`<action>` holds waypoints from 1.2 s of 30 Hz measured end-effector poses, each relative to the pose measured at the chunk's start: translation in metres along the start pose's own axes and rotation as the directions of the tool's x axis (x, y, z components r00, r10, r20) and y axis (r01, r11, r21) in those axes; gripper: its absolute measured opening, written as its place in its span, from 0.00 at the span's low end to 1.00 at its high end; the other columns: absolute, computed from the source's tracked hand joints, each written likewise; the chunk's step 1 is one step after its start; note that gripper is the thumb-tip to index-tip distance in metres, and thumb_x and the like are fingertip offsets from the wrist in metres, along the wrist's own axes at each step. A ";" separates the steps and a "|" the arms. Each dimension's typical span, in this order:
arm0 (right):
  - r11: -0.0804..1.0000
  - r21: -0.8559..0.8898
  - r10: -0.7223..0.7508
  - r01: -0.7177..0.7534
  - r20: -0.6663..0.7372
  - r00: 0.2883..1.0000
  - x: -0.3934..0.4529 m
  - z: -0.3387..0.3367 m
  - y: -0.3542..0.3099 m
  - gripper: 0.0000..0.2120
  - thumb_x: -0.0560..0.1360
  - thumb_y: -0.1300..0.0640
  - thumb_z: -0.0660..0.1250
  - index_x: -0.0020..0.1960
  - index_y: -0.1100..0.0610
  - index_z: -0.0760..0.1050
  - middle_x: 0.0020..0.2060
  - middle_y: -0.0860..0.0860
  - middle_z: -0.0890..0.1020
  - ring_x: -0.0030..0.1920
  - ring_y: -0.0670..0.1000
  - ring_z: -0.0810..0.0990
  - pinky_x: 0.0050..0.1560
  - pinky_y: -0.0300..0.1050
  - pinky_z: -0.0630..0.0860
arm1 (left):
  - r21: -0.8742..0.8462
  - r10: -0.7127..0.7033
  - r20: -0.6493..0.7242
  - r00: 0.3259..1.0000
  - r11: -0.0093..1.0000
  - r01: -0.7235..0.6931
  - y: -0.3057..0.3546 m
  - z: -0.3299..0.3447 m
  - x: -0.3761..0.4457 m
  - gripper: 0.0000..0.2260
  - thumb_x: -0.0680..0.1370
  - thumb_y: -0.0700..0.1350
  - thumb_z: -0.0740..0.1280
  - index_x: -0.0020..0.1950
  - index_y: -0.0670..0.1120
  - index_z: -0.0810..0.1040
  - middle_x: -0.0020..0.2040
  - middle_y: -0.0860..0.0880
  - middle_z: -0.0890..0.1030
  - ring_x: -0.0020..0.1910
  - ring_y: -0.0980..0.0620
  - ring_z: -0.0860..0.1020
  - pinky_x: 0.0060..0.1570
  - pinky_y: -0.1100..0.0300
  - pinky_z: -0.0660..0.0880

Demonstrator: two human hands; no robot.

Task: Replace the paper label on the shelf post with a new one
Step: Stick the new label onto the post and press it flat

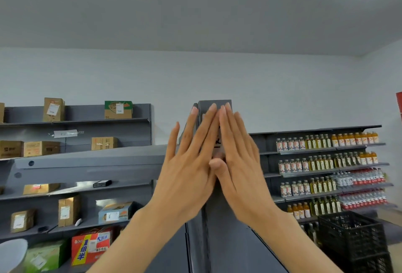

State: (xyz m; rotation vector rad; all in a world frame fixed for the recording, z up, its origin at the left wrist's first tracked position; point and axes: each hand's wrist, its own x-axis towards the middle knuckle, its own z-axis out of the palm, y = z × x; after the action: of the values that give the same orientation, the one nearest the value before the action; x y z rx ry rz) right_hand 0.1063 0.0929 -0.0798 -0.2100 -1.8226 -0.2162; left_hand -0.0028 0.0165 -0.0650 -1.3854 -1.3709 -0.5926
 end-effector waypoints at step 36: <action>0.979 -0.146 0.159 -0.146 0.083 0.984 -0.017 0.000 0.012 0.37 0.77 0.30 0.35 0.78 0.47 0.31 0.79 0.41 0.35 0.80 0.48 0.38 0.79 0.54 0.49 | 0.078 -0.146 0.028 0.989 0.987 0.143 -0.005 0.004 -0.018 0.31 0.82 0.63 0.41 0.82 0.50 0.49 0.83 0.52 0.51 0.82 0.45 0.49 0.78 0.46 0.44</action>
State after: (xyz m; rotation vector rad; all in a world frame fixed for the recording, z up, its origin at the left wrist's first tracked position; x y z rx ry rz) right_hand 0.1139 0.1041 -0.0960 -0.4635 -1.8768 -0.2286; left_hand -0.0125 0.0115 -0.0804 -1.2471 -1.5153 -0.6080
